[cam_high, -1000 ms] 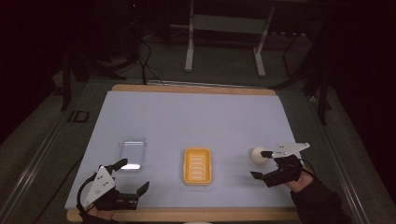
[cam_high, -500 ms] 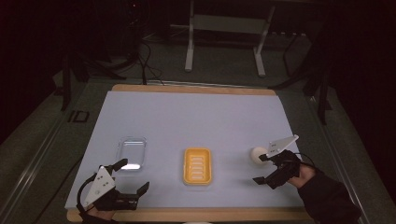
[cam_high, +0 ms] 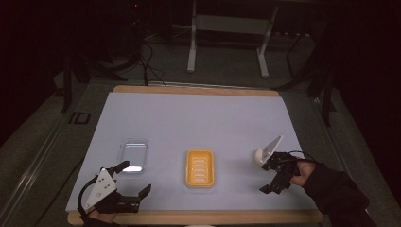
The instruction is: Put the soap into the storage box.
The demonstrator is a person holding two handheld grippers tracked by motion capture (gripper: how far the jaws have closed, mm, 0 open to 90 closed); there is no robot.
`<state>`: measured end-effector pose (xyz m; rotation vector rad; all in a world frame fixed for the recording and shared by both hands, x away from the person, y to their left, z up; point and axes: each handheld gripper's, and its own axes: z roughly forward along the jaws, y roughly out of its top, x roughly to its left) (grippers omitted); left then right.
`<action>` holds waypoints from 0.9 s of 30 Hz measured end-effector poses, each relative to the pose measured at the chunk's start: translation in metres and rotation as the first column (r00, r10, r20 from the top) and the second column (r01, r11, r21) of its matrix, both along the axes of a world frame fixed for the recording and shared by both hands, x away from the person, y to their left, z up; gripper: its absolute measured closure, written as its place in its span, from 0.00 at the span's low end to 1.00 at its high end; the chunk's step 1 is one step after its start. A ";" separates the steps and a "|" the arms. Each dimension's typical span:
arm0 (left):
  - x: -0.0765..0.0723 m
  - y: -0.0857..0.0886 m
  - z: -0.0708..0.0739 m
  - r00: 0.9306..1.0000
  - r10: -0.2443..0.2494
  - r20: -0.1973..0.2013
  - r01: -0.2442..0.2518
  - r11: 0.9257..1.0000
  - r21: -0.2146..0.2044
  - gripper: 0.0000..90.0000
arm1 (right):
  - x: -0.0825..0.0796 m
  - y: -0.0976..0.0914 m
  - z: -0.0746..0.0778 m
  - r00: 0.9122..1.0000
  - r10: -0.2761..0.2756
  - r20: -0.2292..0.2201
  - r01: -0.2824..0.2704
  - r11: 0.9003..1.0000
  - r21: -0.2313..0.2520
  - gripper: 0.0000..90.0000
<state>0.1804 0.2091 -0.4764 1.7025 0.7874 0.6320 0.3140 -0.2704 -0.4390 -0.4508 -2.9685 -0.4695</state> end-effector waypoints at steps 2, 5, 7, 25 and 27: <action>0.000 0.000 0.000 1.000 0.000 0.000 0.000 1.000 0.000 0.00 | 0.002 0.002 0.000 1.000 0.013 -0.025 -0.014 0.999 -0.031 0.14; 0.000 0.000 0.000 1.000 0.000 0.000 0.000 1.000 0.000 0.00 | 0.003 0.004 0.000 0.999 0.030 -0.030 -0.032 0.997 -0.075 0.15; 0.000 0.000 0.000 1.000 0.000 -0.001 0.000 1.000 -0.001 0.00 | 0.006 0.005 0.001 0.999 0.030 -0.028 -0.033 0.996 -0.088 0.15; 0.001 0.000 -0.001 1.000 -0.002 -0.005 0.002 1.000 0.000 0.00 | 0.021 0.000 -0.003 0.992 0.047 -0.113 -0.076 0.958 -0.276 0.16; 0.001 0.000 0.000 1.000 -0.002 -0.005 0.002 1.000 0.001 0.00 | 0.023 -0.001 -0.004 0.991 0.046 -0.125 -0.079 0.957 -0.278 0.16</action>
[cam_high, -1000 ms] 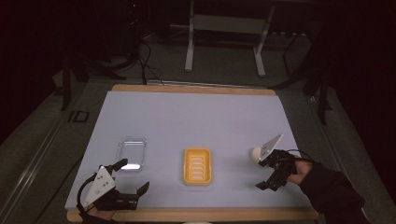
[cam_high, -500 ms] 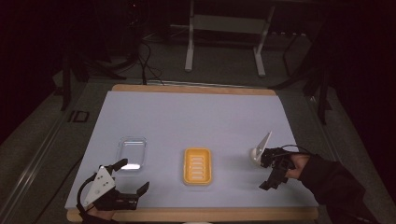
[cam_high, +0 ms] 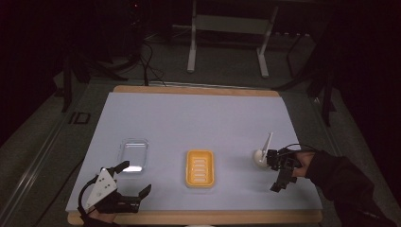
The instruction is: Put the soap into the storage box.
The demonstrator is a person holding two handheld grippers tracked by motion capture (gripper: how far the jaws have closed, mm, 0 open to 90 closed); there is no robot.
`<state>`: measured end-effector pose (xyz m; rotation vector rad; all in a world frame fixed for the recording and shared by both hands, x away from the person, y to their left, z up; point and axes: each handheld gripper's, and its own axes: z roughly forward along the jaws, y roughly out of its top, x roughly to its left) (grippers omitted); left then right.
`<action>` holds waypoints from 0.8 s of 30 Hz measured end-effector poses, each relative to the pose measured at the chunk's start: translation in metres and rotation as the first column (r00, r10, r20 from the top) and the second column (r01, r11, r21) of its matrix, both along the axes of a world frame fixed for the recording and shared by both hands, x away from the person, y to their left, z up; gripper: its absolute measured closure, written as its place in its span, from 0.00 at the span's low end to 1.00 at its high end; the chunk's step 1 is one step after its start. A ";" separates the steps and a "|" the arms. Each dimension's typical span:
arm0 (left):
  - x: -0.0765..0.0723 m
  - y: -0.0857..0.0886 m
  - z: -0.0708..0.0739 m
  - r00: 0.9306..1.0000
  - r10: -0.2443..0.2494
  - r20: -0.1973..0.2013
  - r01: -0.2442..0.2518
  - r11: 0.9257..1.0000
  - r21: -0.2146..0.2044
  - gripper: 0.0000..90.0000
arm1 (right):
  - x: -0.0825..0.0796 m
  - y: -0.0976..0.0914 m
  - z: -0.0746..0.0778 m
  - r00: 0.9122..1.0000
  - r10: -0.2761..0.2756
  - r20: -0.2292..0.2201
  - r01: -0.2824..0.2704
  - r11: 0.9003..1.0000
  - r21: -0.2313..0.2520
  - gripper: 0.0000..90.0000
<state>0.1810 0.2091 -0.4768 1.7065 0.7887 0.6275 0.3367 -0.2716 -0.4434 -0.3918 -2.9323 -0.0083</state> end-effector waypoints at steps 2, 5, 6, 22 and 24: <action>0.000 0.000 0.000 1.000 0.000 0.000 0.000 1.000 -0.001 0.00 | 0.002 -0.005 -0.002 1.000 0.006 0.002 -0.006 1.000 -0.025 0.16; 0.000 0.000 0.000 1.000 -0.001 0.000 0.001 1.000 -0.001 0.00 | 0.005 -0.010 -0.003 0.999 0.025 0.027 -0.025 1.000 -0.013 0.16; 0.000 0.000 0.000 1.000 -0.002 0.000 0.002 1.000 -0.002 0.00 | 0.006 -0.012 -0.002 0.999 0.016 0.038 -0.016 1.000 0.001 0.17; 0.001 -0.001 0.000 1.000 -0.007 -0.001 0.007 1.000 -0.003 0.00 | 0.031 -0.043 -0.012 0.989 -0.004 0.146 -0.013 0.994 0.113 0.19; 0.001 0.000 0.000 1.000 -0.007 -0.001 0.007 1.000 -0.004 0.00 | 0.033 -0.045 -0.013 0.986 0.006 0.165 -0.028 0.991 0.132 0.19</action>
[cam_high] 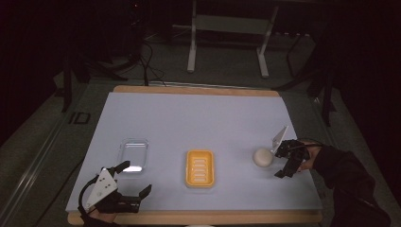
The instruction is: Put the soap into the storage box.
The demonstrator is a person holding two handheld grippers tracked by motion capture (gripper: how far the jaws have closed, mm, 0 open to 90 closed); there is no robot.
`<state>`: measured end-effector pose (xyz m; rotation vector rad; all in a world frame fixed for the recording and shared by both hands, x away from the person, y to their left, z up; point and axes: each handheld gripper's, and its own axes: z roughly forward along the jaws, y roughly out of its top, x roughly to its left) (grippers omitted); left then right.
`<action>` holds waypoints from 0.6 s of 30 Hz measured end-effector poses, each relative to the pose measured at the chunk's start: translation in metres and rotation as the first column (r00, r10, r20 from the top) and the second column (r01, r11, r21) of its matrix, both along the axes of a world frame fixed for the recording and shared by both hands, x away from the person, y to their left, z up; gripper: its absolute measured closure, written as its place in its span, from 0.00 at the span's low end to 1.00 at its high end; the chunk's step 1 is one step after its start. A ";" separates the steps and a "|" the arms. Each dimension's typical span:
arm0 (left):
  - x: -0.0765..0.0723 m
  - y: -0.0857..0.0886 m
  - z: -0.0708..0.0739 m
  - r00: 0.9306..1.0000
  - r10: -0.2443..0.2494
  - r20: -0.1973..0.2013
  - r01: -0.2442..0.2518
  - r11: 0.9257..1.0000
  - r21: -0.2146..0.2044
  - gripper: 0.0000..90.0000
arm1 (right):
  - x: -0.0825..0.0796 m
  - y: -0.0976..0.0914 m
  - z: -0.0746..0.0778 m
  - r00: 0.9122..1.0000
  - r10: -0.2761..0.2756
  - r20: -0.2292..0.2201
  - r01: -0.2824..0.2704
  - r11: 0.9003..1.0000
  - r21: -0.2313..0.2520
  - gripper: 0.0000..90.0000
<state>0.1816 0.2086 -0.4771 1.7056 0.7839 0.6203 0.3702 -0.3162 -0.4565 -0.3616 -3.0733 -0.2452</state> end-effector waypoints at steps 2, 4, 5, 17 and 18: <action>0.000 0.000 0.000 1.000 0.000 0.000 0.000 1.000 0.000 0.00 | 0.003 -0.001 -0.001 1.000 -0.002 0.021 0.002 1.000 0.012 0.19; 0.000 0.000 0.000 1.000 -0.001 -0.001 0.001 1.000 0.000 0.00 | 0.005 -0.002 -0.001 0.999 -0.004 0.035 0.003 1.000 0.025 0.19; 0.000 0.000 0.000 1.000 -0.001 -0.001 0.001 1.000 0.000 0.00 | 0.007 -0.003 -0.002 0.999 -0.007 0.045 0.006 0.999 0.035 0.19; 0.000 0.000 0.000 1.000 -0.003 -0.002 0.003 1.000 0.003 0.00 | 0.019 -0.002 -0.006 0.994 -0.009 0.107 -0.003 0.994 0.112 0.22; 0.000 0.000 -0.001 1.000 -0.003 -0.002 0.003 1.000 0.003 0.00 | 0.019 -0.001 -0.007 0.994 -0.004 0.105 -0.008 0.993 0.118 0.22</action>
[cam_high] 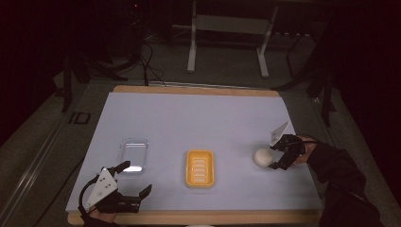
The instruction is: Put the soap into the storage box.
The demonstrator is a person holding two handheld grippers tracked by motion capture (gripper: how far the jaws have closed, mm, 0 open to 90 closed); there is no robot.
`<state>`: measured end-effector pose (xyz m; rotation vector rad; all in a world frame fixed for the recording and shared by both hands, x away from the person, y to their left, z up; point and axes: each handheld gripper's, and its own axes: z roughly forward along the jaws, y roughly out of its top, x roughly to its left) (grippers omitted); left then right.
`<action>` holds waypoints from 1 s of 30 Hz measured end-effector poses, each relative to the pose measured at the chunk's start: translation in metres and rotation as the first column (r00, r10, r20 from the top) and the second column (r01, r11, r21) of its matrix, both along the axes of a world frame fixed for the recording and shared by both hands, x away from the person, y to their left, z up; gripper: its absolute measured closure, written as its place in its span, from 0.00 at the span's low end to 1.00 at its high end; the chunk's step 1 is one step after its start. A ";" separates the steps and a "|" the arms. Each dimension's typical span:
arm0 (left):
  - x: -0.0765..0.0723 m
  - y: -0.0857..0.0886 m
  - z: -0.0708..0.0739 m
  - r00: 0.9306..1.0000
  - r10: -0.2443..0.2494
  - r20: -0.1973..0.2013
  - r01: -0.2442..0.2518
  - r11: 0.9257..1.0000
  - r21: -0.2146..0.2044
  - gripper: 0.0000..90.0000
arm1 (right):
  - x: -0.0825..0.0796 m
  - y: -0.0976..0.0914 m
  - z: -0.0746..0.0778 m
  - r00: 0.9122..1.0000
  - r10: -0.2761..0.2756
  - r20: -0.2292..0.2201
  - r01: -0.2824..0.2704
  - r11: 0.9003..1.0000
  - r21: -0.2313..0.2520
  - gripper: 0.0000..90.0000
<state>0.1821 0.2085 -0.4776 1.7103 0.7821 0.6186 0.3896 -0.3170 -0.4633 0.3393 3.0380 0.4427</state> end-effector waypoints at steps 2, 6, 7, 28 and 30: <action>0.000 0.000 0.000 1.000 0.000 0.000 0.000 1.000 -0.001 0.00 | 0.001 0.003 -0.003 1.000 -0.002 0.001 0.002 1.000 -0.005 0.22; 0.000 0.000 0.000 1.000 -0.002 0.000 0.002 1.000 0.000 0.00 | 0.003 0.005 -0.008 1.000 0.015 0.009 -0.015 1.000 0.001 0.22; 0.001 0.000 -0.001 1.000 -0.003 -0.001 0.003 1.000 0.000 0.00 | 0.004 0.006 -0.009 1.000 0.013 0.009 -0.013 1.000 0.001 0.22; 0.001 0.000 -0.001 1.000 -0.007 -0.005 0.007 1.000 0.004 0.00 | 0.011 0.014 -0.031 1.000 0.007 -0.004 -0.007 1.000 0.001 0.22; 0.001 0.000 -0.001 1.000 -0.007 -0.005 0.007 1.000 0.004 0.00 | 0.011 0.015 -0.033 1.000 0.013 -0.004 -0.013 1.000 -0.001 0.22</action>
